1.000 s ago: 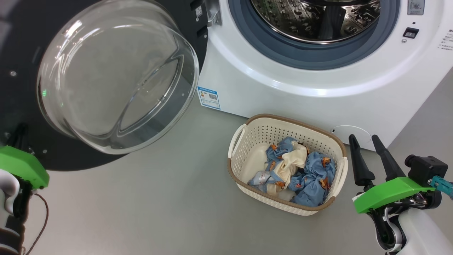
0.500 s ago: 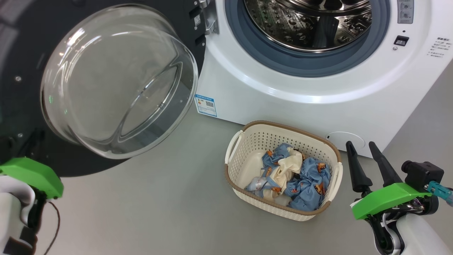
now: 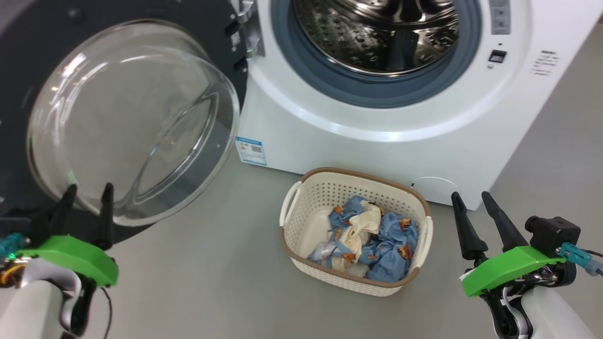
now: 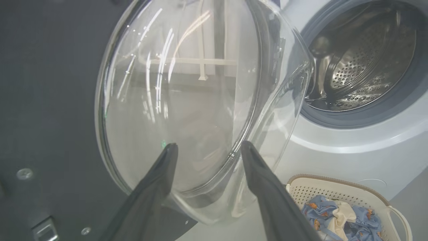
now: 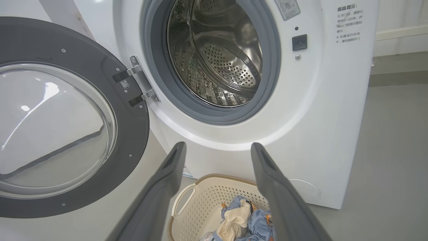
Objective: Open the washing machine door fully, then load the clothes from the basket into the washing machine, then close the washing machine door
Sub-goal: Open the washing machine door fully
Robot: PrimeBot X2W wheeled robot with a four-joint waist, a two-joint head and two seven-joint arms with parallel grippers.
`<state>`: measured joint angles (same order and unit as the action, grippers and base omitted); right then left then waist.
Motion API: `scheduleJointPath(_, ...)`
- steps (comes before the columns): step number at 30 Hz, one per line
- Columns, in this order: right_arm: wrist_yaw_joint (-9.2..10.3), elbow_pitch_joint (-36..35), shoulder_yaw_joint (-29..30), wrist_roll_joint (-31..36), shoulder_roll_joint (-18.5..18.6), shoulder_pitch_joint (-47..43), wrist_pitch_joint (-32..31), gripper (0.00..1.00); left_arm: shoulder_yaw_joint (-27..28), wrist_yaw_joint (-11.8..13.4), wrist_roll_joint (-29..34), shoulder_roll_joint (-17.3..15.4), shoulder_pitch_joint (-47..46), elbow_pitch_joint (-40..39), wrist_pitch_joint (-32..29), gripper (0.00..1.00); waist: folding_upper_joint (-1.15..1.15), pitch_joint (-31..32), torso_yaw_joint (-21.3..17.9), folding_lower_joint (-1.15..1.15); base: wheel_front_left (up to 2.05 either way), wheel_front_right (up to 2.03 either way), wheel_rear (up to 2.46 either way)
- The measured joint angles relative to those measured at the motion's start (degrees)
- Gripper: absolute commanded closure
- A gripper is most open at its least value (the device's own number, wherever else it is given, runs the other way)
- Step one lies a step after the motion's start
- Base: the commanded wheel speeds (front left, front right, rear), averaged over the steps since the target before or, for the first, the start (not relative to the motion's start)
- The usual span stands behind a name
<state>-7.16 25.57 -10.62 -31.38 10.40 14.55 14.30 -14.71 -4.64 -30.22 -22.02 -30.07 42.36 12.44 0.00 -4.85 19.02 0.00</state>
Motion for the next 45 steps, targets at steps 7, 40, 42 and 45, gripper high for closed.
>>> scheduleJointPath(7,0.00,-0.86,-0.86,0.02,0.22,-0.19,0.00,0.00,-0.10,3.21,-0.47,0.68,6.20,-10.31,-0.87,0.00,0.00,0.87,-3.32,0.00,0.00,0.00,0.00)
scheduleJointPath(40,-0.01,-1.81,-3.39,0.80,1.32,-0.92,0.00,0.00,0.56,11.69,-2.47,3.25,22.32,-30.23,0.75,0.00,0.00,3.46,-20.71,0.00,0.00,0.00,0.00)
scheduleJointPath(42,0.00,-1.82,-3.37,1.11,1.47,-0.92,0.00,0.00,0.53,11.74,-2.33,3.25,22.32,-30.23,0.76,0.00,0.00,3.44,-21.34,0.00,0.00,0.00,0.00)
scheduleJointPath(45,0.00,-1.88,-3.26,1.21,1.67,-0.91,0.00,0.00,0.52,11.68,-2.33,3.57,22.36,-30.22,0.77,0.00,0.00,3.36,-22.03,0.00,0.00,0.00,0.00)
